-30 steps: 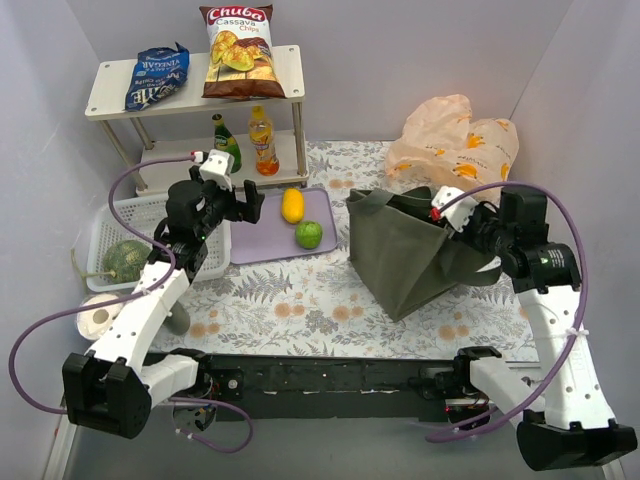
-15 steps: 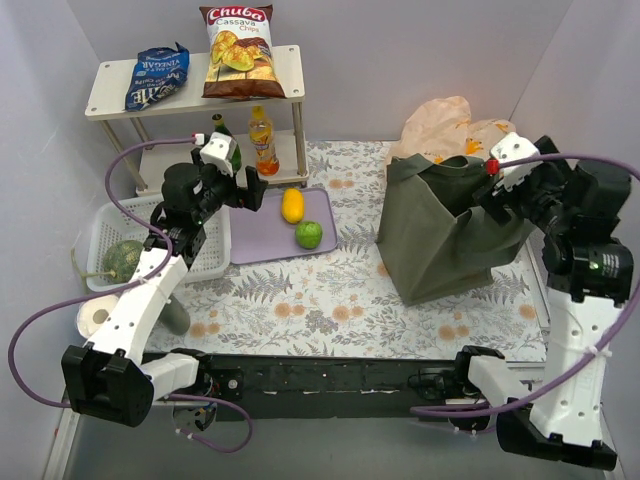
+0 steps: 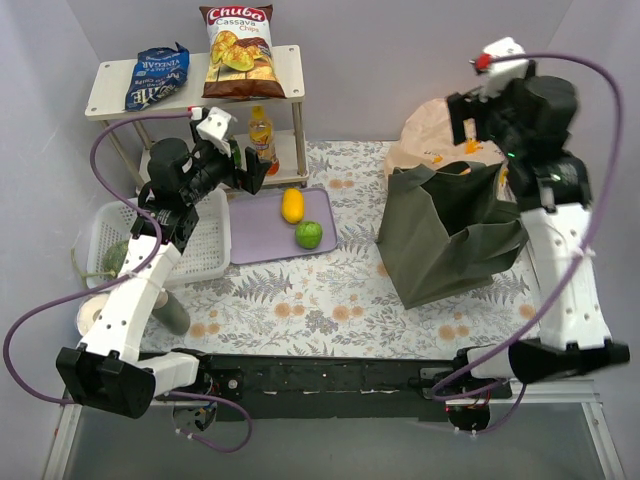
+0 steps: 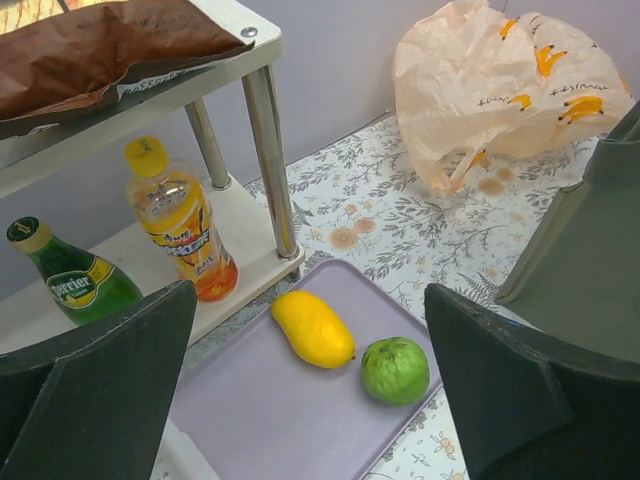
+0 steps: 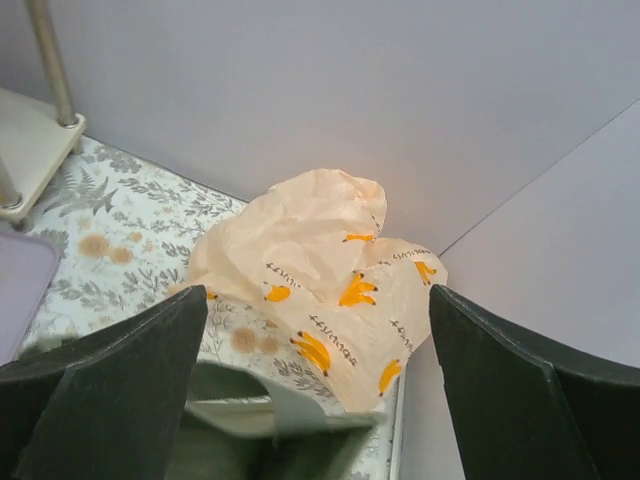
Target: Untie the knot of the grocery bags and take out the mixed food
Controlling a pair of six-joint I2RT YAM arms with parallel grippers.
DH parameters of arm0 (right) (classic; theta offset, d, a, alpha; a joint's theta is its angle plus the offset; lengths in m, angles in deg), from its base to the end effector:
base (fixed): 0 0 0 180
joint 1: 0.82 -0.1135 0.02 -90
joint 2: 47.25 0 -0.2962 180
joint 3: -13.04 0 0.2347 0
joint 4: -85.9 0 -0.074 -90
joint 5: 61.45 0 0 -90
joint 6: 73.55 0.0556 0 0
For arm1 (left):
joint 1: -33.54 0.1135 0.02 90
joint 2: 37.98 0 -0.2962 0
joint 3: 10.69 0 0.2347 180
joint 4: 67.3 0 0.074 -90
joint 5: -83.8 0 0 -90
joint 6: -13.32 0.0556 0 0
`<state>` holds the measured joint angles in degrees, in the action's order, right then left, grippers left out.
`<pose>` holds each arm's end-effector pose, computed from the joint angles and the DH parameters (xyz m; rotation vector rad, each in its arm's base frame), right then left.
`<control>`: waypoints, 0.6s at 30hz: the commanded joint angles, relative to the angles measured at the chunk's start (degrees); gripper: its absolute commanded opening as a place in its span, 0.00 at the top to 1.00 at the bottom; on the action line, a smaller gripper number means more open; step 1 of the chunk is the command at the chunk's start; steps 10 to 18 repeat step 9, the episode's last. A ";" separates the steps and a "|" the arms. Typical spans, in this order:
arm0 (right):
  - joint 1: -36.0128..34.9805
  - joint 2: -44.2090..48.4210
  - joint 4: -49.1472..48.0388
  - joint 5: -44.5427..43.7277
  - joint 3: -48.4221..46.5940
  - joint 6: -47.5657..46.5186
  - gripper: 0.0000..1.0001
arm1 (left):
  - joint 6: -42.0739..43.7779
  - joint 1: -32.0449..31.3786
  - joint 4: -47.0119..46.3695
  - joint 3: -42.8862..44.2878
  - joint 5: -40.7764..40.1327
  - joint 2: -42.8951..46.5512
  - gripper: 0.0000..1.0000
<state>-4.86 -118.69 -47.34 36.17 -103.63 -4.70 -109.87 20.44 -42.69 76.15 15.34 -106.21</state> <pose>0.2190 0.0229 0.5575 -0.4488 1.5344 -0.1260 0.2463 -0.0783 0.4503 -0.0100 1.7533 -0.9139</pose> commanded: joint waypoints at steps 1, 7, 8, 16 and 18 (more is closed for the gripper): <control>-13.27 -8.53 -1.10 -38.13 -9.82 4.01 0.02 | 3.04 0.01 2.50 1.62 -2.38 -0.85 0.02; -16.79 -1.00 -6.70 -38.21 5.58 -0.03 0.03 | 2.43 0.01 1.19 1.54 -2.82 -2.35 0.02; -17.23 -0.03 -7.33 -37.51 7.10 0.31 0.02 | 1.91 -0.08 0.66 1.45 -2.99 -2.70 0.02; -17.50 1.03 -8.29 -34.80 9.03 0.75 0.01 | 1.81 0.01 0.22 1.45 -3.08 -2.70 0.02; -17.50 1.03 -8.29 -34.80 9.03 0.75 0.01 | 1.81 0.01 0.22 1.45 -3.08 -2.70 0.02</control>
